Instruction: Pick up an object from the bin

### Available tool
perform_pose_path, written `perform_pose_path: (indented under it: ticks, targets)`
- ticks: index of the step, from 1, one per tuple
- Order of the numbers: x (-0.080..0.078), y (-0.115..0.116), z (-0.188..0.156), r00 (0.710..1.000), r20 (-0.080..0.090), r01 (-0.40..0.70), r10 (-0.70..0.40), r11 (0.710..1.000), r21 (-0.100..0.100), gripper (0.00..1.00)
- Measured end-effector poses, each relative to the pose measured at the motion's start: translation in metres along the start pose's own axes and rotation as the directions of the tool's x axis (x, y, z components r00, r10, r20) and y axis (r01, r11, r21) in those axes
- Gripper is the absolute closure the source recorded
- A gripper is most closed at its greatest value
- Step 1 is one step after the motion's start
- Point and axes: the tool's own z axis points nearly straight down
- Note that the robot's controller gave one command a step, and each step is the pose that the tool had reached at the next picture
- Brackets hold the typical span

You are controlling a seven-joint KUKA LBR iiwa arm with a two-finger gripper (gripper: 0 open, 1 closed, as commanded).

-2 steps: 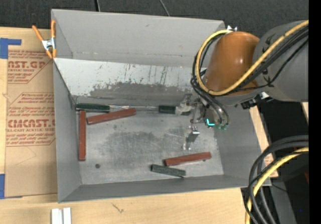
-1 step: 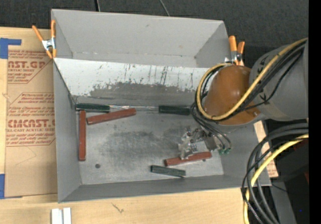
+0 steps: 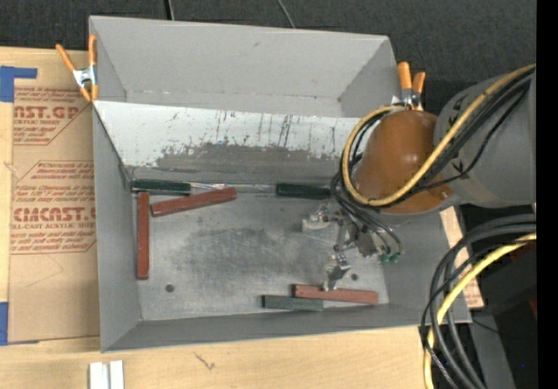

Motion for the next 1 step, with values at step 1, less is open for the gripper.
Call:
perform_pose_path:
  ticks: [1]
  targets:
    - [0.0003, 0.0, 0.0001, 1.0, -0.001, 0.0, 0.0, 1.0, 0.0, 0.0]
